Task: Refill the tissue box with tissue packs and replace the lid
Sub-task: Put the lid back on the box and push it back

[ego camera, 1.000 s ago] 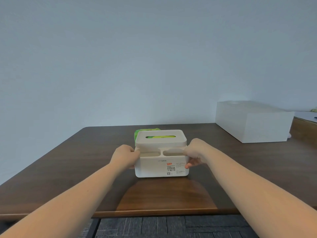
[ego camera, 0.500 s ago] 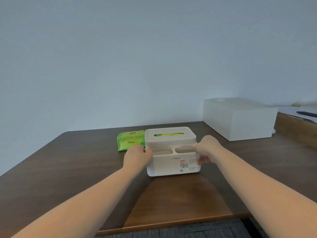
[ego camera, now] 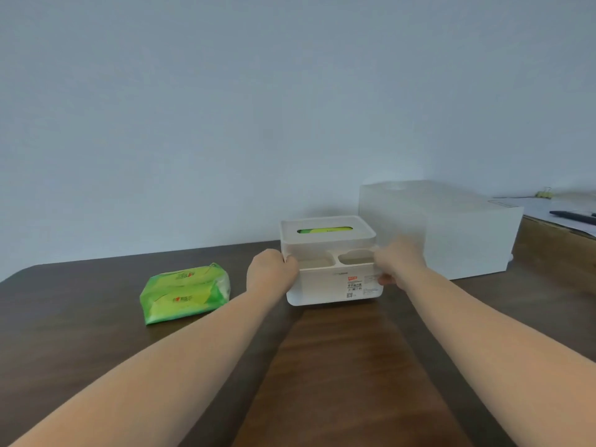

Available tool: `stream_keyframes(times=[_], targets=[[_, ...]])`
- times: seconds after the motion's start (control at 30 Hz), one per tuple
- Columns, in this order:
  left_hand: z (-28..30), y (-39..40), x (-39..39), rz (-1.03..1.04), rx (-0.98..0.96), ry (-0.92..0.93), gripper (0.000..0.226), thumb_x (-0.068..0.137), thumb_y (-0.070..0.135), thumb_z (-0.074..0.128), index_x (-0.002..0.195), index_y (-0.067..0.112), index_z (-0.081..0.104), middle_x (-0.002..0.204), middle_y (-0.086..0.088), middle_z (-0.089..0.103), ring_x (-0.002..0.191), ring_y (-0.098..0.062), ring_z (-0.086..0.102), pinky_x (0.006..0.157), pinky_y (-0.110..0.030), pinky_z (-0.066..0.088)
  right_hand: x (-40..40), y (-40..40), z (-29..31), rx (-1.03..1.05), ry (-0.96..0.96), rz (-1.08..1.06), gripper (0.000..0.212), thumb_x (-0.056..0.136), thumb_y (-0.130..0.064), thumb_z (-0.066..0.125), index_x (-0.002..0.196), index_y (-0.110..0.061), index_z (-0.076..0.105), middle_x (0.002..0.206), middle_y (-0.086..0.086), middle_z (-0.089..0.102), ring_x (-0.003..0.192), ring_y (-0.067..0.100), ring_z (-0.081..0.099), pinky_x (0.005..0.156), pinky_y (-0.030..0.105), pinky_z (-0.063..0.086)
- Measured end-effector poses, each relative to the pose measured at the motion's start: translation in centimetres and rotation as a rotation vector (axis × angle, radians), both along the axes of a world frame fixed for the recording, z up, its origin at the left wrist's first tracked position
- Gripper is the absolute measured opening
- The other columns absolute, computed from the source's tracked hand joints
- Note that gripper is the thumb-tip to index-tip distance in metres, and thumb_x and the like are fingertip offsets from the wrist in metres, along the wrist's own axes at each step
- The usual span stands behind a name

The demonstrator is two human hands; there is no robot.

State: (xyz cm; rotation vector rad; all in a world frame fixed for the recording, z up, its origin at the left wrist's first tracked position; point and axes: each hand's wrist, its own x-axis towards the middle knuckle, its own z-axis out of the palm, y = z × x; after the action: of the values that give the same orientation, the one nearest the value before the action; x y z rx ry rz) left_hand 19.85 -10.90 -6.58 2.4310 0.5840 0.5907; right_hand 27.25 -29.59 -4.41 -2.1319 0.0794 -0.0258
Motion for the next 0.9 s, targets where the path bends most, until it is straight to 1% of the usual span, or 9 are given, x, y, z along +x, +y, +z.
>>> stream_keyframes(times=[0.1, 0.17, 0.27, 0.37, 0.53, 0.63, 0.73, 0.83, 0.9], targets=[[-0.1, 0.0, 3.7, -0.002, -0.026, 0.01, 0.043, 0.09, 0.017, 0.044, 0.05, 0.011, 0.03, 0.052, -0.002, 0.034, 0.046, -0.015, 0.031, 0.044, -0.027, 0.02, 3.1, 0.6, 0.1, -0.065, -0.004, -0.039, 0.023, 0.083, 0.004, 0.055, 0.062, -0.003, 0.05, 0.062, 0.015, 0.055, 0.085, 0.041, 0.071, 0.082, 0.05, 0.059], [-0.4, 0.2, 5.9, 0.002, -0.039, 0.008, 0.043, 0.09, 0.016, 0.044, 0.05, 0.011, 0.029, 0.052, -0.002, 0.033, 0.046, -0.015, 0.03, 0.044, -0.027, 0.019, 4.9, 0.8, 0.2, -0.112, -0.018, -0.064, 0.023, 0.083, 0.002, 0.055, 0.061, -0.003, 0.051, 0.06, 0.013, 0.056, 0.08, 0.037, 0.072, 0.079, 0.042, 0.06], [-0.9, 0.5, 8.9, 0.001, -0.039, -0.004, 0.042, 0.09, 0.016, 0.043, 0.051, 0.01, 0.028, 0.052, -0.003, 0.033, 0.046, -0.015, 0.029, 0.044, -0.027, 0.018, 7.4, 1.2, 0.1, -0.161, -0.041, -0.076, 0.025, 0.087, -0.006, 0.054, 0.063, -0.005, 0.05, 0.058, 0.011, 0.056, 0.067, 0.032, 0.069, 0.058, 0.032, 0.054], [-1.0, 0.7, 11.3, -0.005, -0.039, -0.01, 0.041, 0.09, 0.015, 0.042, 0.053, 0.011, 0.026, 0.053, -0.003, 0.03, 0.046, -0.016, 0.027, 0.044, -0.027, 0.018, 9.5, 1.6, -0.1, -0.205, -0.07, -0.086, 0.017, 0.087, -0.008, 0.054, 0.07, -0.006, 0.053, 0.065, 0.01, 0.058, 0.063, 0.028, 0.06, 0.041, 0.024, 0.033], [-1.3, 0.8, 14.0, -0.013, -0.074, -0.022, 0.041, 0.09, 0.014, 0.041, 0.053, 0.012, 0.024, 0.053, -0.002, 0.029, 0.046, -0.016, 0.026, 0.044, -0.027, 0.018, 12.1, 1.9, -0.4, -0.231, -0.123, -0.12, 0.027, 0.085, -0.013, 0.055, 0.06, -0.01, 0.046, 0.088, 0.014, 0.072, 0.079, 0.029, 0.068, 0.043, 0.021, 0.032], [-1.4, 0.7, 14.9, -0.006, -0.1, -0.026, 0.039, 0.087, 0.011, 0.042, 0.053, 0.012, 0.022, 0.052, -0.002, 0.026, 0.045, -0.017, 0.023, 0.045, -0.026, 0.016, 13.1, 2.1, -0.7, -0.244, -0.13, -0.134, 0.022, 0.083, -0.013, 0.054, 0.062, -0.01, 0.048, 0.095, 0.016, 0.074, 0.08, 0.029, 0.069, 0.047, 0.022, 0.036], [-1.4, 0.6, 15.4, 0.002, -0.128, -0.043, 0.039, 0.085, 0.011, 0.043, 0.053, 0.012, 0.022, 0.051, -0.002, 0.025, 0.045, -0.018, 0.022, 0.045, -0.025, 0.015, 13.5, 2.2, -1.1, -0.255, -0.137, -0.141, 0.021, 0.081, -0.006, 0.054, 0.062, -0.01, 0.048, 0.097, 0.016, 0.074, 0.092, 0.032, 0.071, 0.059, 0.027, 0.045], [-1.8, 0.5, 15.5, -0.003, -0.118, -0.076, 0.041, 0.089, 0.015, 0.042, 0.051, 0.011, 0.025, 0.051, -0.003, 0.028, 0.046, -0.019, 0.028, 0.045, -0.026, 0.018, 13.6, 2.3, -1.4, -0.29, -0.16, -0.154, 0.011, 0.081, -0.003, 0.054, 0.074, -0.009, 0.058, 0.1, 0.017, 0.073, 0.095, 0.032, 0.07, 0.065, 0.03, 0.047], [-2.4, 0.4, 15.2, -0.025, -0.078, -0.101, 0.048, 0.097, 0.023, 0.036, 0.051, 0.011, 0.031, 0.052, -0.003, 0.035, 0.056, -0.025, 0.04, 0.049, -0.029, 0.026, 13.6, 2.3, -1.7, -0.301, -0.177, -0.173, 0.016, 0.083, -0.002, 0.053, 0.089, -0.006, 0.067, 0.105, 0.017, 0.072, 0.099, 0.032, 0.068, 0.068, 0.032, 0.049]])
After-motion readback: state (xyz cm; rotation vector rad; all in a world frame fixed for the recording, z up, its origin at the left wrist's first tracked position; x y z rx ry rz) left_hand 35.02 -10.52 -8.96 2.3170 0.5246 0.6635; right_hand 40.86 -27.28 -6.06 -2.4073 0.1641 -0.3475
